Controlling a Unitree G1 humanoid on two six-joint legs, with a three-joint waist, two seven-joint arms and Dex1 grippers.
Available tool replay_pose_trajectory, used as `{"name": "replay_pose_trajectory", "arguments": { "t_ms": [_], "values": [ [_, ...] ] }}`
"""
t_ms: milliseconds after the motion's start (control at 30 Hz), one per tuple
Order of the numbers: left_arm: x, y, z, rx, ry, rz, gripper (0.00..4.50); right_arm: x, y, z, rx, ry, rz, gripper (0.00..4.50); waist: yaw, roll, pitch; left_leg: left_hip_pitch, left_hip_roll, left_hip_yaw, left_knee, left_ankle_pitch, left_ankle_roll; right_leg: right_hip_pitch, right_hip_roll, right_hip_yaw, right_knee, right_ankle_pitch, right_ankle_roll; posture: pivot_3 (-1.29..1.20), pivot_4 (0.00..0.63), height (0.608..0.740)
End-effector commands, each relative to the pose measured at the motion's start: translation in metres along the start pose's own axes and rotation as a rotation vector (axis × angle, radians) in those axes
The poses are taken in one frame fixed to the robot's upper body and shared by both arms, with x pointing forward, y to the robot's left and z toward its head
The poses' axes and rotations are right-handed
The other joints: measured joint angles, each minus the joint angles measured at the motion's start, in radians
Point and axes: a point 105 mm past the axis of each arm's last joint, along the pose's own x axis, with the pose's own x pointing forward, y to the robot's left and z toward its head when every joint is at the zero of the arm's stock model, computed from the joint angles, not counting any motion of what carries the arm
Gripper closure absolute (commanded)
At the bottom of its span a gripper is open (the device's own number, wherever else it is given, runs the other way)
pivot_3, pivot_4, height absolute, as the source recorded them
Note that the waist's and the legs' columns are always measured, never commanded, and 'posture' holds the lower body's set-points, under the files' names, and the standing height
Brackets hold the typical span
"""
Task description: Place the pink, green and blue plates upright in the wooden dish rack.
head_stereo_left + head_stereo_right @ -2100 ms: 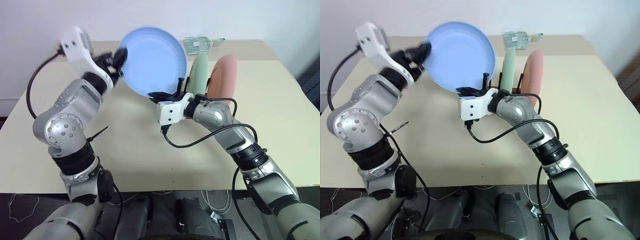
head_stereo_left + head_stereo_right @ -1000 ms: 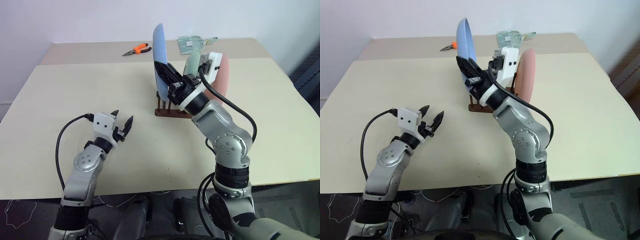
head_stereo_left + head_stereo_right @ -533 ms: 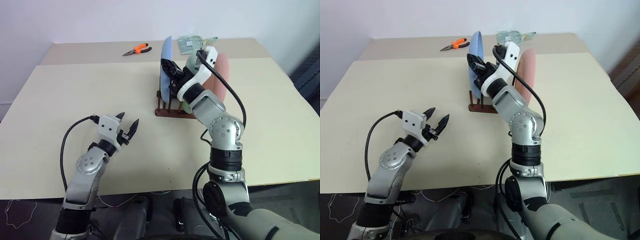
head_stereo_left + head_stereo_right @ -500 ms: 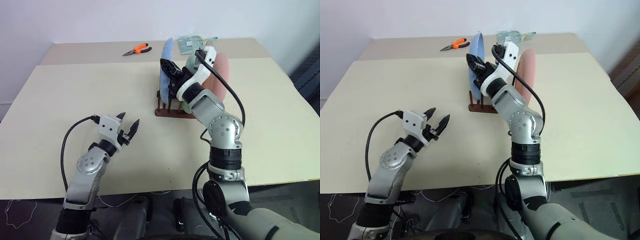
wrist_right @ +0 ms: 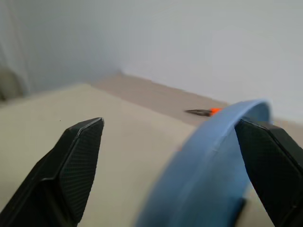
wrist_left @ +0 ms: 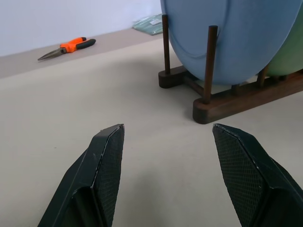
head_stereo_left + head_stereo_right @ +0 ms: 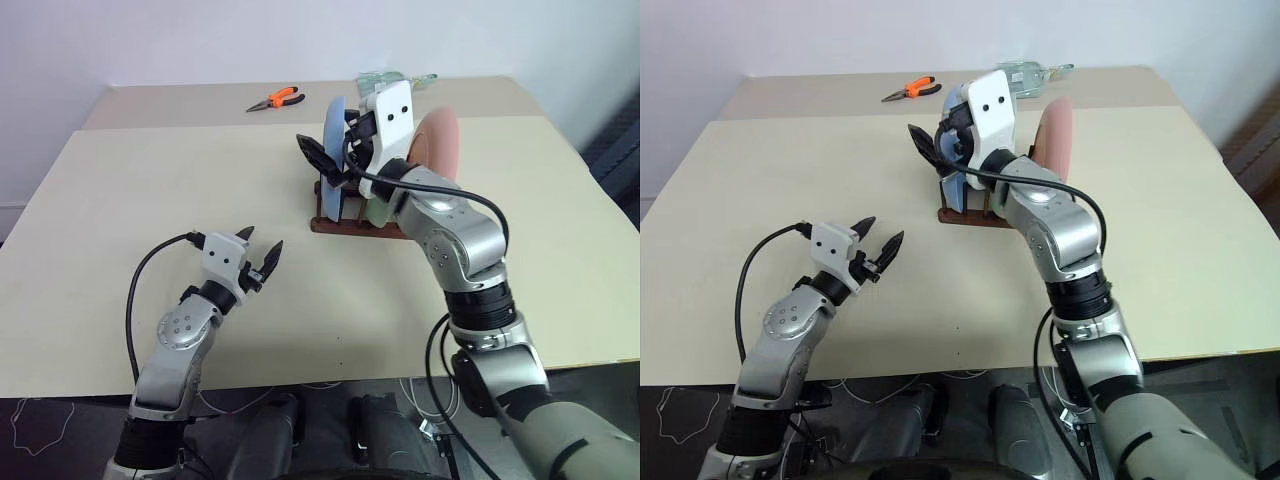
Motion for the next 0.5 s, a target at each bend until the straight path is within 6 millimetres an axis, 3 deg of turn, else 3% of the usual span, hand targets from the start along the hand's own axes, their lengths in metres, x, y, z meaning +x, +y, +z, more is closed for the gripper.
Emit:
{"name": "replay_pose_trajectory", "arguments": {
  "t_ms": [33,333,433,500],
  "values": [
    [0.002,-0.007,0.011,0.021,-0.043,-0.028,1.47,-0.005,0.002,0.032,-0.136,-0.101,0.005,0.07,-0.002,0.0,0.0,0.0,0.0,0.0,0.0,0.0,0.0,0.0,0.0,0.0,0.0,0.0,0.0,0.0,0.15,0.726],
    [0.007,-0.014,0.009,0.012,-0.039,-0.056,1.47,-0.018,-0.01,0.032,-0.205,-0.085,-0.005,0.07,0.001,0.0,0.0,0.0,0.0,0.0,0.0,0.0,0.0,0.001,0.0,0.0,0.0,0.0,0.0,0.0,0.15,0.726],
    [0.008,-0.01,0.01,0.026,-0.047,-0.046,1.47,-0.037,-0.029,0.049,-0.27,-0.134,-0.042,0.07,0.006,0.0,0.0,0.0,0.0,0.0,0.0,0.0,0.0,0.001,0.0,0.0,0.0,0.0,0.0,0.0,0.15,0.726],
    [0.005,0.002,0.01,0.049,-0.042,-0.013,1.47,-0.063,-0.046,0.058,-0.305,-0.16,-0.034,0.07,0.013,0.0,0.0,-0.001,0.0,0.0,0.0,0.0,0.0,0.001,0.0,0.0,-0.001,0.0,0.0,0.0,0.15,0.726]
  ]
}}
